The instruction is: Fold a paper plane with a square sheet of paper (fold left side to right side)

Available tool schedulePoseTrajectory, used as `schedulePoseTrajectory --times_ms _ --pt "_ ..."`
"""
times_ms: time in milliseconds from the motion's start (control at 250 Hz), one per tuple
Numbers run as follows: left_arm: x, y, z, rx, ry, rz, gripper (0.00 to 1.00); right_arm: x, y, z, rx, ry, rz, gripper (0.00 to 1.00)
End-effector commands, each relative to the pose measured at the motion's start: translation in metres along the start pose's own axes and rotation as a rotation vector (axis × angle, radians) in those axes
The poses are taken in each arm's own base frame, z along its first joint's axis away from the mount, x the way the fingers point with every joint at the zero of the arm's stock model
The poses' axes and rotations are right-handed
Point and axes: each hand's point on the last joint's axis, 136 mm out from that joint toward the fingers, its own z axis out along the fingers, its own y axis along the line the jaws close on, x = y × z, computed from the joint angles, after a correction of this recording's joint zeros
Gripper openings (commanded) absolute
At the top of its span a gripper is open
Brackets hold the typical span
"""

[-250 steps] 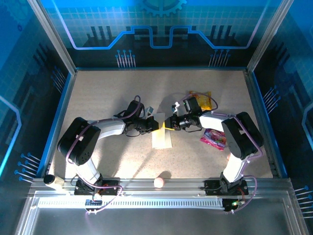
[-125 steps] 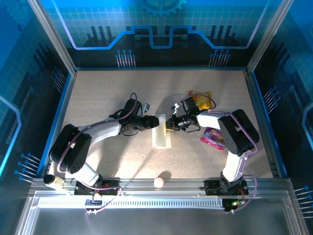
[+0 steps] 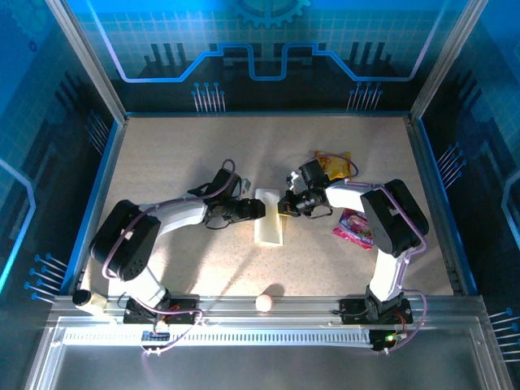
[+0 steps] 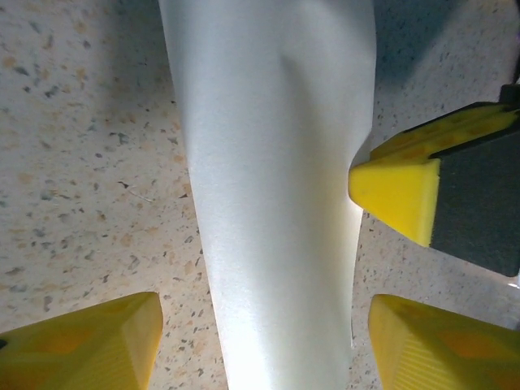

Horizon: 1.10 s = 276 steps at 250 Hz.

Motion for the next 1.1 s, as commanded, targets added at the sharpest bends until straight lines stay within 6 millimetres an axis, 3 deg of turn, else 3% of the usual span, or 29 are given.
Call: schedulePoseTrajectory --times_ms 0,164,360,639,823,951,1099 --pt "-0.005 -0.007 0.005 -0.016 0.011 0.038 0.69 0.004 -0.004 0.005 0.026 0.029 0.001 0.0" --pt "-0.006 -0.004 0.015 -0.043 0.031 0.019 0.65 0.005 -0.005 0.006 0.027 0.037 0.001 0.0" --pt "-0.002 0.008 0.024 -0.115 0.062 0.007 0.52 0.006 -0.006 0.006 0.032 0.037 0.002 0.0" --pt "0.009 0.019 0.032 -0.185 0.096 0.027 0.46 0.005 -0.006 0.006 0.035 0.034 0.005 0.0" --pt "0.018 0.026 0.036 -0.241 0.118 0.054 0.43 0.0 -0.002 -0.003 0.026 0.01 0.005 0.18" --pt "0.025 0.031 0.04 -0.271 0.133 0.057 0.41 -0.006 -0.002 -0.021 0.035 -0.035 0.01 0.35" --pt "0.03 0.032 0.044 -0.285 0.142 0.061 0.41 -0.008 -0.011 -0.046 0.083 -0.085 0.017 0.47"
